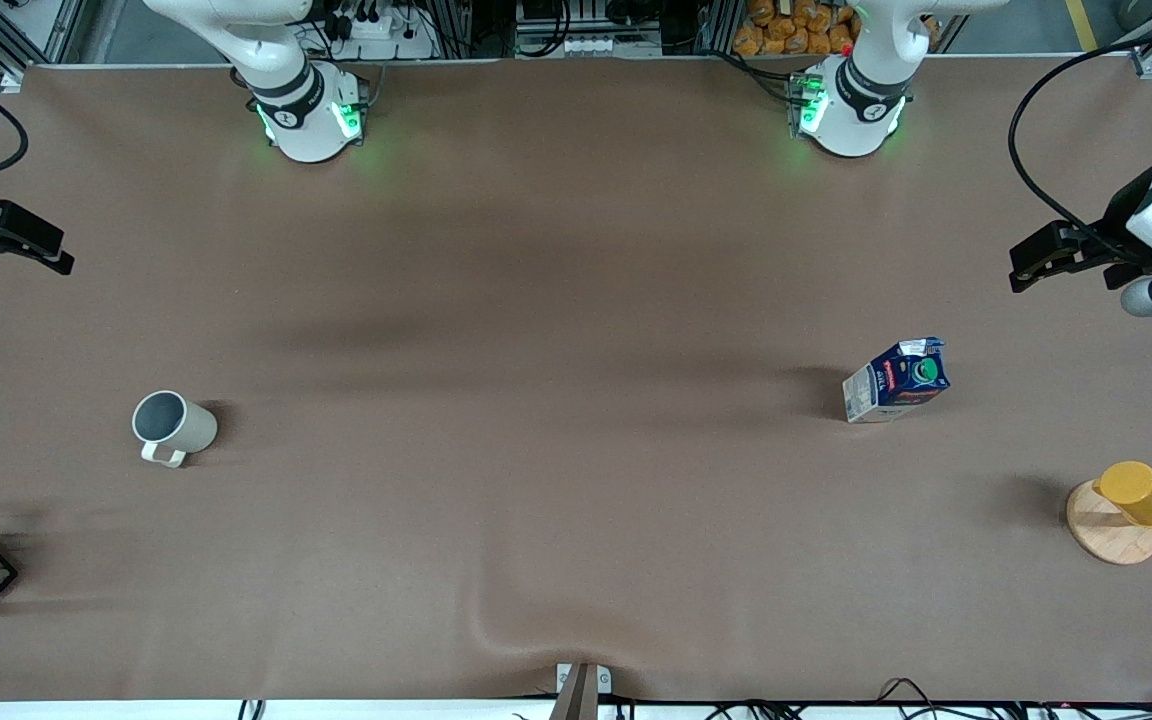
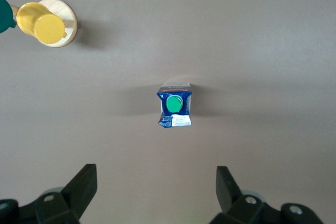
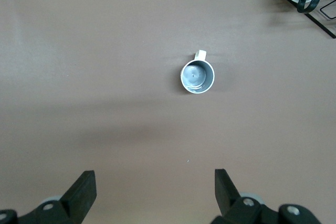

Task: Place milk next to cup

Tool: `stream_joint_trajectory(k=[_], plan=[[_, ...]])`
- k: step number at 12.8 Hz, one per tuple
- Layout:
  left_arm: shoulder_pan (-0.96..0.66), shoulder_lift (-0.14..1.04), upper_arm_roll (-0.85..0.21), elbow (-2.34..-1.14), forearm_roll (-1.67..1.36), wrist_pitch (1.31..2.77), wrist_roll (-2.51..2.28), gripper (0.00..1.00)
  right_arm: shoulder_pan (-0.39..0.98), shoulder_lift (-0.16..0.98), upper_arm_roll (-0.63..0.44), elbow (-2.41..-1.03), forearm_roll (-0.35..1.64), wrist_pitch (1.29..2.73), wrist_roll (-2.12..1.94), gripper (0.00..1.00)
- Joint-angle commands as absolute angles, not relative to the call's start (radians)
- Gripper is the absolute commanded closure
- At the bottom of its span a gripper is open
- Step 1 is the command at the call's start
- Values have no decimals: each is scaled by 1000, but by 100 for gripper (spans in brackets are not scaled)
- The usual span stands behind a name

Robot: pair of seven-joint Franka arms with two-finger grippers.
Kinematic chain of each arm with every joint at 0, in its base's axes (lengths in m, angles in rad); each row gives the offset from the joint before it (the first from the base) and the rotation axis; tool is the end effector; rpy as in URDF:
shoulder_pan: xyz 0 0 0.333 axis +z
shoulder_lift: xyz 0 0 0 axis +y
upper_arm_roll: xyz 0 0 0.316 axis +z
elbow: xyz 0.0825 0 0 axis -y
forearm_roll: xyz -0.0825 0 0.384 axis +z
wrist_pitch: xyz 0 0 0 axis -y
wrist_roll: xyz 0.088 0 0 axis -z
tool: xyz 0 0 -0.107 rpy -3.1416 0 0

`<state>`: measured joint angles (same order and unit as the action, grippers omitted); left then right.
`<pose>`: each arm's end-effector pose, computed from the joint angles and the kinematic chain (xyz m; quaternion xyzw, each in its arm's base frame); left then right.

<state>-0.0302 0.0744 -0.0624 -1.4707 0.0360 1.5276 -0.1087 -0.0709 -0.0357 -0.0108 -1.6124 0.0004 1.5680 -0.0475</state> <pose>0.5716 -0.0476 0.6259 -0.9998 -0.0087 0.0071 0.0165 0.5409 -0.0444 0.6242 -0.9998 0.0171 0.0043 0.0007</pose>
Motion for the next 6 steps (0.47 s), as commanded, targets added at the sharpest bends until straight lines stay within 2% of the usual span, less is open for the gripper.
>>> stream_joint_trajectory(k=[1, 6], plan=[[-34, 69, -55, -1466, 11, 1513, -95, 0, -72, -34, -11, -1600, 5, 1562, -43, 0], [-32, 97, -54, -1468, 8, 1508, -90, 0, -72, -29, -11, -1600, 5, 1563, -44, 0]])
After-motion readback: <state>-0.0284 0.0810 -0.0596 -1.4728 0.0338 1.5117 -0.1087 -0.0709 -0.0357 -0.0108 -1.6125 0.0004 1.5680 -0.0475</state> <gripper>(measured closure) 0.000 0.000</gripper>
